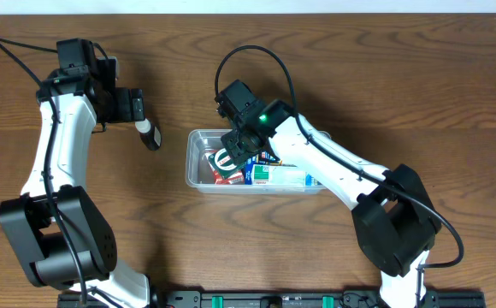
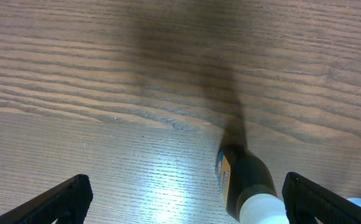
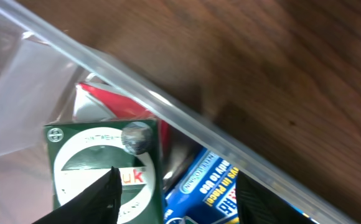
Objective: Pack container
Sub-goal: 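Lower the Zam-Buk tin into the container's left end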
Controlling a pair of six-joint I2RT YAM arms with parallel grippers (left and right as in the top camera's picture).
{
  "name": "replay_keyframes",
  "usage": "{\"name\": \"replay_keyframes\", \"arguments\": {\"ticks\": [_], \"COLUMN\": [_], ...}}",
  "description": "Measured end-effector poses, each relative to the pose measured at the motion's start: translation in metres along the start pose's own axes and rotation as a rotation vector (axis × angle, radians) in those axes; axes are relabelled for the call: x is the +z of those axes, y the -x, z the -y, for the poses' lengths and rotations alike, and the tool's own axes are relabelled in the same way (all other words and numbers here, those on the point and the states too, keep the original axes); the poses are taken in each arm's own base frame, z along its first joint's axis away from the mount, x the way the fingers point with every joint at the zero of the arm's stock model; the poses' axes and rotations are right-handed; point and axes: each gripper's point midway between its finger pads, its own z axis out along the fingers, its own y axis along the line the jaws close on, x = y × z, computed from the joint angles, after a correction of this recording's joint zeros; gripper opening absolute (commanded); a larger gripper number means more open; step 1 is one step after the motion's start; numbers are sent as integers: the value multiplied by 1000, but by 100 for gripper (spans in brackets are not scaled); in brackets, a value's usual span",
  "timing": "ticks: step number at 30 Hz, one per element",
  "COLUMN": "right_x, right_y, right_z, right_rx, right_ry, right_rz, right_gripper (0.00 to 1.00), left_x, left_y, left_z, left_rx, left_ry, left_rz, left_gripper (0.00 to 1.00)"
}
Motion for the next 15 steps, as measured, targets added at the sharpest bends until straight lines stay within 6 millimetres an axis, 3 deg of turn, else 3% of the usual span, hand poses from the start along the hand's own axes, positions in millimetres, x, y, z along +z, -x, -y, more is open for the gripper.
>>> {"name": "replay_keyframes", "arguments": {"ticks": [15], "right_x": [-1], "right_y": [1], "right_z": [21], "right_rx": [22], "right_ry": [-122], "right_rz": [15], "right_gripper": [48], "left_x": [0], "left_y": [0], "left_z": [0], "left_rx": [0], "left_ry": [0], "left_rz": [0], "left_gripper": [98]}}
